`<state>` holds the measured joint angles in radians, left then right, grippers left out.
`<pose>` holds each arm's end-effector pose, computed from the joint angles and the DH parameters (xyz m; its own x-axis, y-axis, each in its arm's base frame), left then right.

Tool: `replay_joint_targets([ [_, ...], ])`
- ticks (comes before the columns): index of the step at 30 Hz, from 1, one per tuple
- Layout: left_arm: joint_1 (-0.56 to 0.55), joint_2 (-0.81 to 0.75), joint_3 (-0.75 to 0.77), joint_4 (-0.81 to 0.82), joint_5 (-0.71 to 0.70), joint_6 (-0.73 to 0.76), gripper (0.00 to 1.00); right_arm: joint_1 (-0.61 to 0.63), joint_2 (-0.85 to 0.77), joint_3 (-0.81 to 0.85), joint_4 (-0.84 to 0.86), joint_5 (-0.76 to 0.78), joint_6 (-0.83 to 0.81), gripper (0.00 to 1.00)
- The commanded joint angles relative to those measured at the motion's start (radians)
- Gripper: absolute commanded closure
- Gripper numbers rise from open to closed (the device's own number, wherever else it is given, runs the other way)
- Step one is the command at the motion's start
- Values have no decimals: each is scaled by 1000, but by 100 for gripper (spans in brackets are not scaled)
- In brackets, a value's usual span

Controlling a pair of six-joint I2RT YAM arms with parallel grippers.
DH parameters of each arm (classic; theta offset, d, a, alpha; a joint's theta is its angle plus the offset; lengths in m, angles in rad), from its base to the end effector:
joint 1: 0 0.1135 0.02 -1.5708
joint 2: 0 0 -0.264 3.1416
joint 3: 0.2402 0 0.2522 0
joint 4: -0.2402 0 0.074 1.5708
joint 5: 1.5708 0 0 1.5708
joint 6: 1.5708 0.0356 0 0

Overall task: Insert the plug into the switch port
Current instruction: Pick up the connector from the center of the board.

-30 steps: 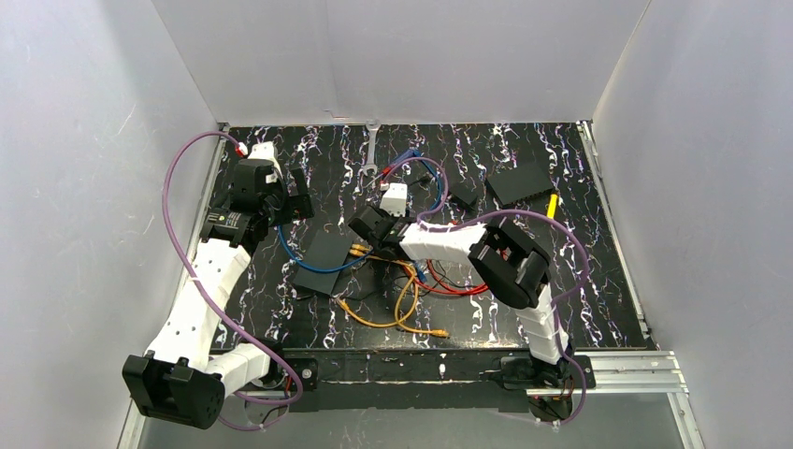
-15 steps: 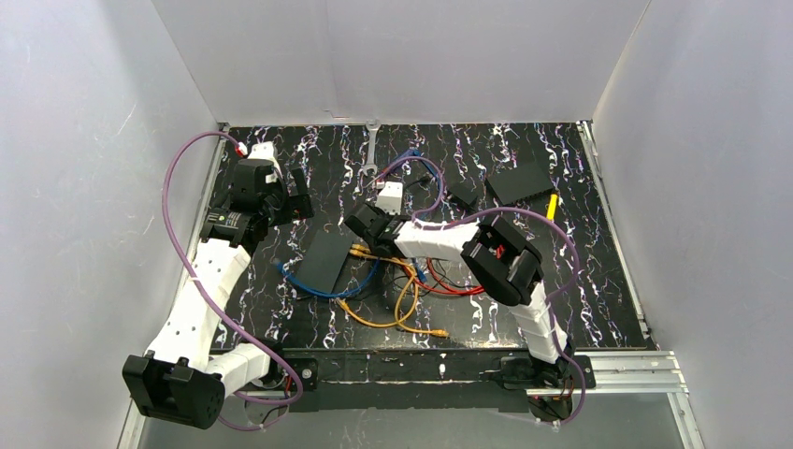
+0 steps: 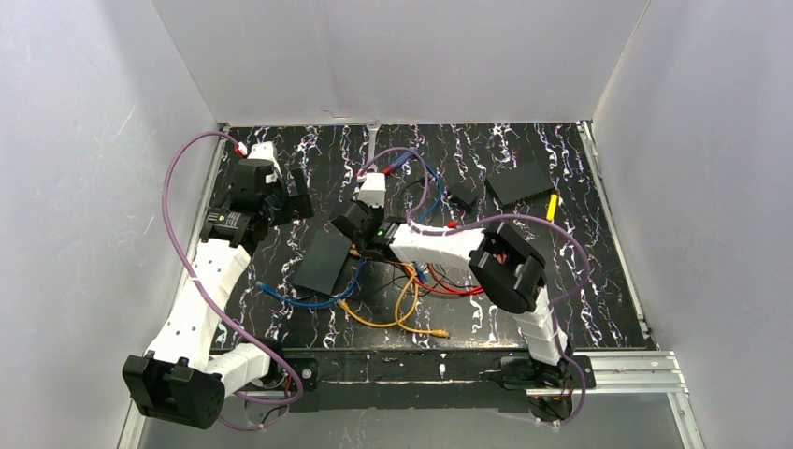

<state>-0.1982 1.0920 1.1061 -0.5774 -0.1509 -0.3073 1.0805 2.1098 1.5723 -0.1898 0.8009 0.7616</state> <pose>0.2312 -0.0410 0.3530 -0.5202 -0.2005 -0.8302 -0.0916 0.9795 -0.1792 0.2441 0.4030 0.2005 -0.4760 0.1282 -0.8700 -0.0456 0.9844 0.1700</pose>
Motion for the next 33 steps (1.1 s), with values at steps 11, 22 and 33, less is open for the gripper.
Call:
replay_joint_targets([
  [11,8,-20,10,-9,-12,-1,1,-45,-483,-373,264,110,-222,99],
  [22,8,-9,8,-6,15,-3,1,-340,-937,-908,420,-48,-342,99],
  [33,9,4,7,-1,34,-3,1,-447,-919,-1055,430,-131,-392,88],
])
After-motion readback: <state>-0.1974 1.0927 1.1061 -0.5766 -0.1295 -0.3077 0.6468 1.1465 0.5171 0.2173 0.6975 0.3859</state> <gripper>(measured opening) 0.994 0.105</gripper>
